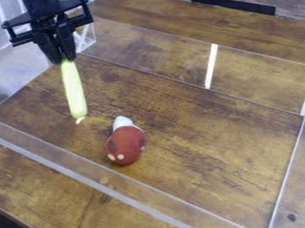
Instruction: Move the green spoon to the left
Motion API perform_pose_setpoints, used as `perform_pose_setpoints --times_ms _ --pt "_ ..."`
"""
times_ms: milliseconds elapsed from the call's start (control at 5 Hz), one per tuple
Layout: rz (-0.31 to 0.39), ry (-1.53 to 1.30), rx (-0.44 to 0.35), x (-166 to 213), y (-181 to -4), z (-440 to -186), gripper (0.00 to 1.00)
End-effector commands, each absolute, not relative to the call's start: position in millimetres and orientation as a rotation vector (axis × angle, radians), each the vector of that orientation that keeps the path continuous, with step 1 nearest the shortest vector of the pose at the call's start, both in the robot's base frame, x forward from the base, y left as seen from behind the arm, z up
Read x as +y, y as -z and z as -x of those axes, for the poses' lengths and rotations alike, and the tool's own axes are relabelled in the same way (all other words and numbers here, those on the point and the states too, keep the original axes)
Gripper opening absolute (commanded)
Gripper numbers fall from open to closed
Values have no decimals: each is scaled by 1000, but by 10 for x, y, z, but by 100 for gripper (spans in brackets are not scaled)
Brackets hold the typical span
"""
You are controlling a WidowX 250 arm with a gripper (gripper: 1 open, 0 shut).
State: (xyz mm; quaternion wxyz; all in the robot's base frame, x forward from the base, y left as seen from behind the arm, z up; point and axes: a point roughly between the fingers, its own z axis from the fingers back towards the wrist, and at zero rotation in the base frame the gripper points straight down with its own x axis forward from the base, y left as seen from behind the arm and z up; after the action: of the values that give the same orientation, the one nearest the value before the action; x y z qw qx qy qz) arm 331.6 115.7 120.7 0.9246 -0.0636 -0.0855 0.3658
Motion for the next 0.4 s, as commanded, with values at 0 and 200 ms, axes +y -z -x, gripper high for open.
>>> perform_pose_setpoints --times_ms 0,200 --pt "110 -731 -288 1367 -1499 -3289 0" --pt "97 -717 -282 1526 -1413 -3211 0"
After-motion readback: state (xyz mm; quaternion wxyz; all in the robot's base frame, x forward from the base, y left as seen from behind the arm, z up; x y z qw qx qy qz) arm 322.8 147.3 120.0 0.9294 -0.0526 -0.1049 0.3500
